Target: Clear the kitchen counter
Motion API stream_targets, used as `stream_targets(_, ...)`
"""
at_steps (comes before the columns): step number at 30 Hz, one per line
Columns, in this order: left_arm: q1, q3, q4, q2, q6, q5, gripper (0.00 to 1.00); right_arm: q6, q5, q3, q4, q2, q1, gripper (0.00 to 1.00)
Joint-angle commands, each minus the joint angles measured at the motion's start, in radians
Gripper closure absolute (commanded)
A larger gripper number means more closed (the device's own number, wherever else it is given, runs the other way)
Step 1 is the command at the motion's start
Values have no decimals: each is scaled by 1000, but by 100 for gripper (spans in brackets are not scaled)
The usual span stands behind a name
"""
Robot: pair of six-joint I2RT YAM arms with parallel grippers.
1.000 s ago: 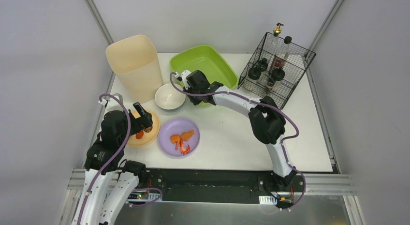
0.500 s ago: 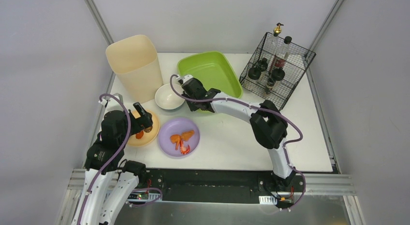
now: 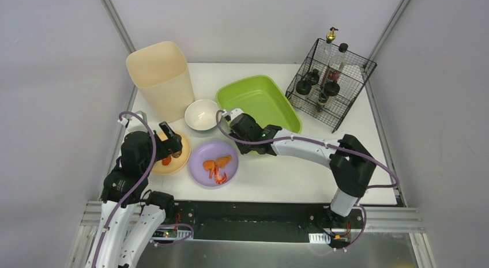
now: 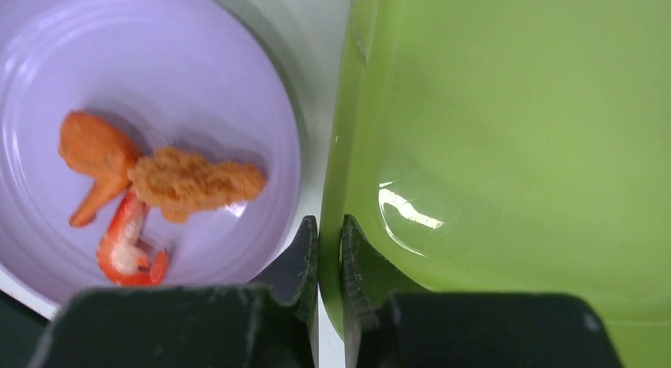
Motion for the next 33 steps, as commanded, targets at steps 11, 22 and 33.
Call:
stream_targets(11,13,10,-7,-8,13,47,0,175,184,-346,-27,-253,90,100)
stream_targets(22,12,11,-6,-9,12,73,0,322,290,-484,-109,-472,213,80)
stream_targets(33,13,14,-6,6,15,92,0,278,360,-426,-196,-638,239,44)
